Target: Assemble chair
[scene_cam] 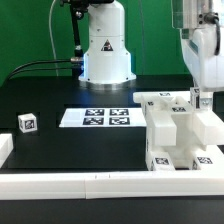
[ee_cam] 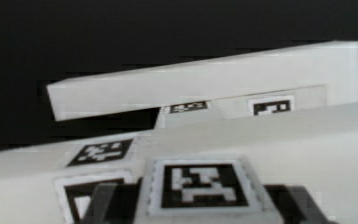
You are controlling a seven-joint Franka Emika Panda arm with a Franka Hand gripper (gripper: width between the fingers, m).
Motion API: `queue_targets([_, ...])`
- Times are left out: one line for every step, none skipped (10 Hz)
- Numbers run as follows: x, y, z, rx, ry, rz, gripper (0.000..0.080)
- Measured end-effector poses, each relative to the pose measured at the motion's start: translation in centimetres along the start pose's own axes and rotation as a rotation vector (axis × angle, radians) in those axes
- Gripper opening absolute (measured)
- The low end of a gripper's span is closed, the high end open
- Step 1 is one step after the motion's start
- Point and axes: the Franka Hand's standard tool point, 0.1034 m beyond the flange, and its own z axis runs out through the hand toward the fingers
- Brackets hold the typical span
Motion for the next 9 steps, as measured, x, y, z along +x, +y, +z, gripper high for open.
queue_targets([0.0,0.0,0.0,0.0,0.0,0.002,0.0264])
queue_targets([0.0,0.0,0.0,0.0,0.0,-0.005,0.0269])
queue_targets([0.0,0.0,0.1,-0.001,0.001,-0.006,0.0269])
queue_targets([-0.1,0.2,0.1,-0.009,0.008,-0.045,0.0269])
queue_targets([-0.5,0.6,0.1,-0.027,0.013,-0.147,0.0512])
queue_targets([-0.5,0.7,0.1,-0.032,0.01,-0.246,0.062])
queue_targets([-0.6,0.6,0.0,-0.03,0.007,-0.433,0.064])
queue_targets([-0.7,0.7,0.0,-0.031,0.006,-0.609,0.064])
queue_targets([-1.0,1.1,0.1,-0.04,0.03,-0.657,0.0648])
